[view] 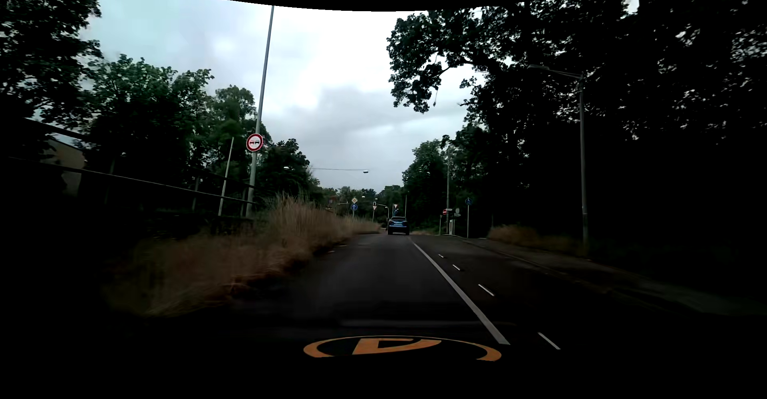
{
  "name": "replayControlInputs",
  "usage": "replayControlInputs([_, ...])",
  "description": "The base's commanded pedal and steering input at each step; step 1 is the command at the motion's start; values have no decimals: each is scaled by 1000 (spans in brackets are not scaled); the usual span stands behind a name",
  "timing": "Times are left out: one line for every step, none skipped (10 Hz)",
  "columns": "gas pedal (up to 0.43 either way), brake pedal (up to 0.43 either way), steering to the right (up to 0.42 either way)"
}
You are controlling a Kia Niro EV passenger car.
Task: Follow the waypoints while adhering to traffic rules and regulations
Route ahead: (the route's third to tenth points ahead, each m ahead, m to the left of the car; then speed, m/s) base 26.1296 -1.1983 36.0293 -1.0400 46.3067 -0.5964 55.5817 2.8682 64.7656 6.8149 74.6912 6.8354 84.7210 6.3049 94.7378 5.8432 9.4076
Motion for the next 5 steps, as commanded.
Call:
replayControlInputs([67, 0, -12])
replayControlInputs([67, 0, -12])
replayControlInputs([59, 0, -11])
replayControlInputs([59, 0, -10])
replayControlInputs([59, 0, -9])
